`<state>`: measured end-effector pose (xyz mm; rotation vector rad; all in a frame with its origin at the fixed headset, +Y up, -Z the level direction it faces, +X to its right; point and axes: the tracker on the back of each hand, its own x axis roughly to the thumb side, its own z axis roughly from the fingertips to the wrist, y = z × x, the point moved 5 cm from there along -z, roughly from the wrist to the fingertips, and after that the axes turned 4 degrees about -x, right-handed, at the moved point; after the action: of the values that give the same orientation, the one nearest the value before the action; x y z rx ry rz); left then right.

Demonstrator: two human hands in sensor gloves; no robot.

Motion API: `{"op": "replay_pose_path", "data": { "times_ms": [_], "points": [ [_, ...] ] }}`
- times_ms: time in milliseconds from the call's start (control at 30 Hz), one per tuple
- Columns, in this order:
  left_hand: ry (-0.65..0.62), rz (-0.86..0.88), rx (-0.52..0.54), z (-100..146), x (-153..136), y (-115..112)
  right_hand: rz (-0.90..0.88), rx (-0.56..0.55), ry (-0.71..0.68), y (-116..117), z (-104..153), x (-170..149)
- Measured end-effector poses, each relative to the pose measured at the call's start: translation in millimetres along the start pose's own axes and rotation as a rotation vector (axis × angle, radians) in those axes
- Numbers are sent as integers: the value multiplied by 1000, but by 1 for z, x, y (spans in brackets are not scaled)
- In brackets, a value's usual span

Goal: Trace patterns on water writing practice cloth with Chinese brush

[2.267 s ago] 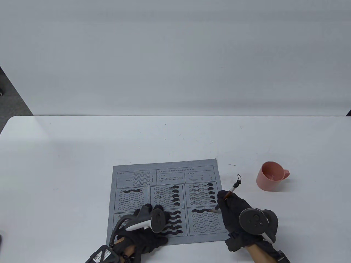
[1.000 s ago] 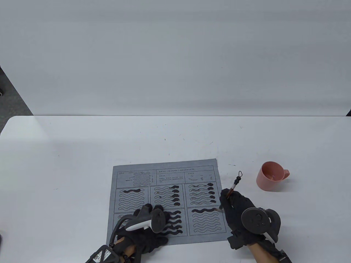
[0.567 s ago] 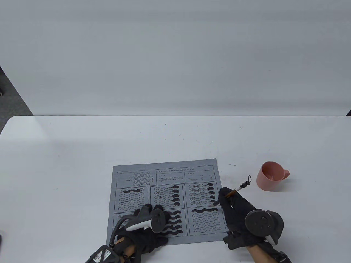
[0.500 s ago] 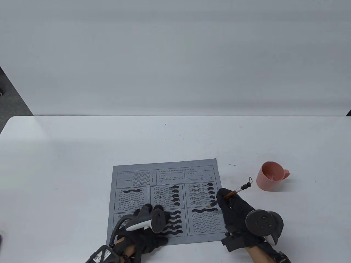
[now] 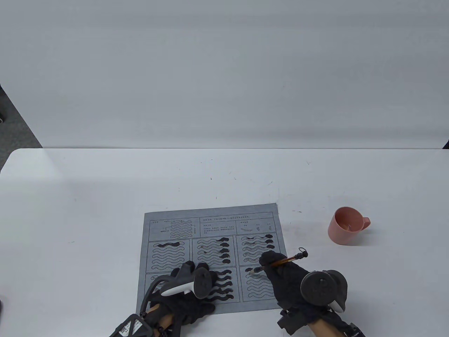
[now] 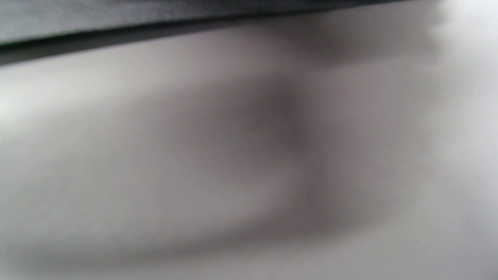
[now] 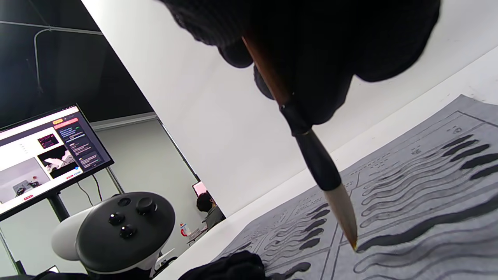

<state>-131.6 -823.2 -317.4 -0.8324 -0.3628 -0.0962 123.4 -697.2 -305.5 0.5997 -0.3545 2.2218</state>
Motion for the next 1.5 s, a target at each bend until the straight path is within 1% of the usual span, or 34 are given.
{"op": "replay_pose_path", "data": {
  "times_ms": [200, 333, 467, 1233, 1500],
  "points": [
    [5, -6, -2, 0, 0, -1, -23, 16, -7, 3, 0, 2],
    [6, -6, -2, 0, 0, -1, 18, 29, -24, 5, 0, 3],
    [6, -6, -3, 0, 1, -1, -5, 30, -19, 6, 0, 2],
    [6, -6, -3, 0, 1, -1, 26, 82, -26, 12, 0, 4],
    [6, -6, -4, 0, 1, -1, 46, 84, -34, 11, -1, 4]
  ]
}}
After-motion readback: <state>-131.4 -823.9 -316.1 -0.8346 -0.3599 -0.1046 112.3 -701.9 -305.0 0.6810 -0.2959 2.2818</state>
